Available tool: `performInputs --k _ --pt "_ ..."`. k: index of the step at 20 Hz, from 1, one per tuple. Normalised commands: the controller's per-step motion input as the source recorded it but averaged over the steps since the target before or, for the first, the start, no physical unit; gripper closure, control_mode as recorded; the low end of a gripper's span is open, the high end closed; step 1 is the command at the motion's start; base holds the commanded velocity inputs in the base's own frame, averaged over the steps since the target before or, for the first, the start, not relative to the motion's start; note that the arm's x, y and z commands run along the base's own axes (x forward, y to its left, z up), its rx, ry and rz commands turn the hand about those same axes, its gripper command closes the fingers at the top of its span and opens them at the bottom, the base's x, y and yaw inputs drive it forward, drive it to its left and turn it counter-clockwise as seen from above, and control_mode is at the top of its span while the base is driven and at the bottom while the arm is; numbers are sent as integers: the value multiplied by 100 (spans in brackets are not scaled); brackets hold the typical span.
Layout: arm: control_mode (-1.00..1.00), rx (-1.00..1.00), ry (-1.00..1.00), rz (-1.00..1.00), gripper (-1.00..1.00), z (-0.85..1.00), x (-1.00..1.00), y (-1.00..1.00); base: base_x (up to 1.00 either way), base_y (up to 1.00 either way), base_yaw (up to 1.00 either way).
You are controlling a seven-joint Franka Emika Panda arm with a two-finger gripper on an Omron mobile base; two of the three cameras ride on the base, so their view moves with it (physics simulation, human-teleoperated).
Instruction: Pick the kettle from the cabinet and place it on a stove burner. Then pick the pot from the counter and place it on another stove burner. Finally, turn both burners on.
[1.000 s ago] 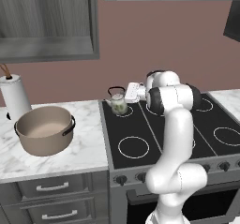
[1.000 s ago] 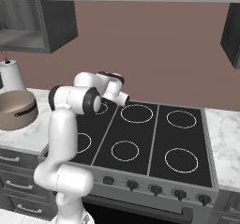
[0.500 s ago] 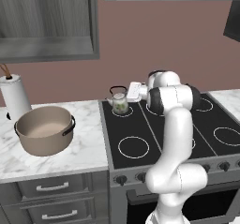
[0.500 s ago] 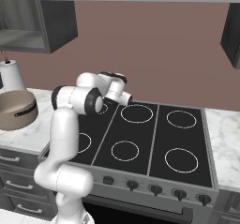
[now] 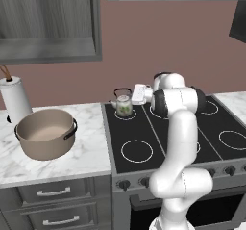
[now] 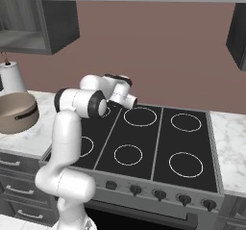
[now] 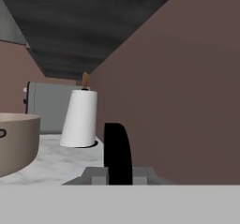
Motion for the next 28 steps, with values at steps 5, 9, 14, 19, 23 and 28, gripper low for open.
performInputs --k 5,9,14,19,23,28 --pt "-100 0 0 0 100 0 0 -10 0 0 0" --pt "-100 0 0 0 100 0 0 -9 0 0 0" --pt "-100 0 0 0 100 -2 0 0 0 0 0" --pt "-100 0 0 0 100 -2 0 0 0 0 0" --pt "-100 0 0 0 100 -8 1 0 0 0 0" --pt "-100 0 0 0 100 -8 2 0 0 0 0"
